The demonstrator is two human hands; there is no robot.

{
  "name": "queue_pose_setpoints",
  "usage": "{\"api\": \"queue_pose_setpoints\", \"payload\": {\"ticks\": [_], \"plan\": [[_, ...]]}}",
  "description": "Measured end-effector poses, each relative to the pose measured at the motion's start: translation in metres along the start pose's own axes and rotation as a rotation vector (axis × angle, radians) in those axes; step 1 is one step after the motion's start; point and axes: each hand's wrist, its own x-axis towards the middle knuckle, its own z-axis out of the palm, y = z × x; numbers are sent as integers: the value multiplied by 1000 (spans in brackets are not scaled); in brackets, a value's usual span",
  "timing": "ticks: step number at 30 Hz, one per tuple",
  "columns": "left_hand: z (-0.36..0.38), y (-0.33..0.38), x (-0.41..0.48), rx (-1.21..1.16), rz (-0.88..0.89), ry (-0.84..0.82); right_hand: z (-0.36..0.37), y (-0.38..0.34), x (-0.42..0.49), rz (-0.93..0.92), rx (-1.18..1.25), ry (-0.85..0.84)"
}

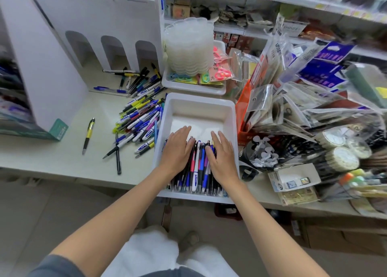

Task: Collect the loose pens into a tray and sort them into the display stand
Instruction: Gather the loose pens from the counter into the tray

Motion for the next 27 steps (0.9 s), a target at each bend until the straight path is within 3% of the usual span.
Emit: {"api": "queue_pose_setpoints", "payload": {"ticks": [4,9,15,18,21,27], "plan": [[-31,-3,5,-48,-11,144,0,-21,18,23,69,61],[-80,-36,31,-64,-134,315,17,-72,55,-80,87,53],[-140,-113,31,81,-312,437,57,-130,86,-138,78,80],[-163,-167,10,255,-493,364,78,-147,96,-121,88,107],[-170,-207,2,358,-597,169,100,-158,103,-61,89,144],[-170,-206,8,183,-470,7,129,-171,97,14,85,151]]}}
